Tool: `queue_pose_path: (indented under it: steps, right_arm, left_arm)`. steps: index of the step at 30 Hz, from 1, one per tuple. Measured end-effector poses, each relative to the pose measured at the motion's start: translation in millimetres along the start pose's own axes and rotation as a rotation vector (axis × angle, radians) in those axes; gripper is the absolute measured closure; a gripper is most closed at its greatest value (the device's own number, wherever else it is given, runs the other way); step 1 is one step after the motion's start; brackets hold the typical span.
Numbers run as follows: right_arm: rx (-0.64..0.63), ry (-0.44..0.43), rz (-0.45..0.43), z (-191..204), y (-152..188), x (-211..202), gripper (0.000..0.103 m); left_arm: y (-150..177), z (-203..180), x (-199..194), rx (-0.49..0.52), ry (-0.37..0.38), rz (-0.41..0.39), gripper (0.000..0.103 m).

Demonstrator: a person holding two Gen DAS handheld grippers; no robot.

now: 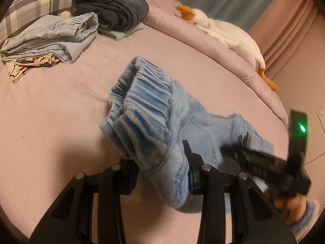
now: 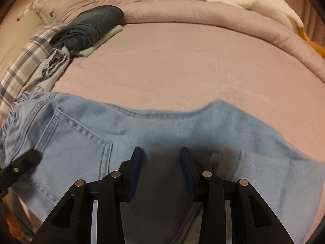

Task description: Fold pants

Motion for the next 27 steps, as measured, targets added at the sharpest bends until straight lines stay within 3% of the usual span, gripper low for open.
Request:
queue_pose_path:
  steps: [5,10,15,17,21,27]
  right_arm:
    - [-0.025,-0.037,0.047,11,27,-17,0.064]
    - [-0.152,0.032,0.034,31,47,-19,0.064]
    - [-0.12,0.01,0.065,30,50,-28,0.064]
    - [-0.115,-0.038,0.085,32,61,-30,0.064]
    - [-0.149,-0.03,0.046,34,71,-31,0.064]
    - [-0.148,-0.018,0.075,43,72,-37,0.064]
  left_arm:
    - [0,1,3,-0.003,-0.001,0.008,0.065]
    - [1,0,1,0.0,-0.005,0.004,0.065]
    - [1,-2,3,0.01,-0.017,0.006,0.065]
    - [1,-1,4,0.009,-0.021,0.009,0.065]
    - [1,0,3,0.008,-0.02,0.009,0.065]
    - [1,-3,4,0.025,-0.037,0.007,0.065]
Point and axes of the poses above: each gripper's, at about its wrist camera, not at the fingertips, and x roughly the way its jaws point, z to its left, y to its underside, the point moved 1 cm from there along x, roughly the way its jaws point, and after that the axes turned 3 degrees about z, right-handed, at the moved point
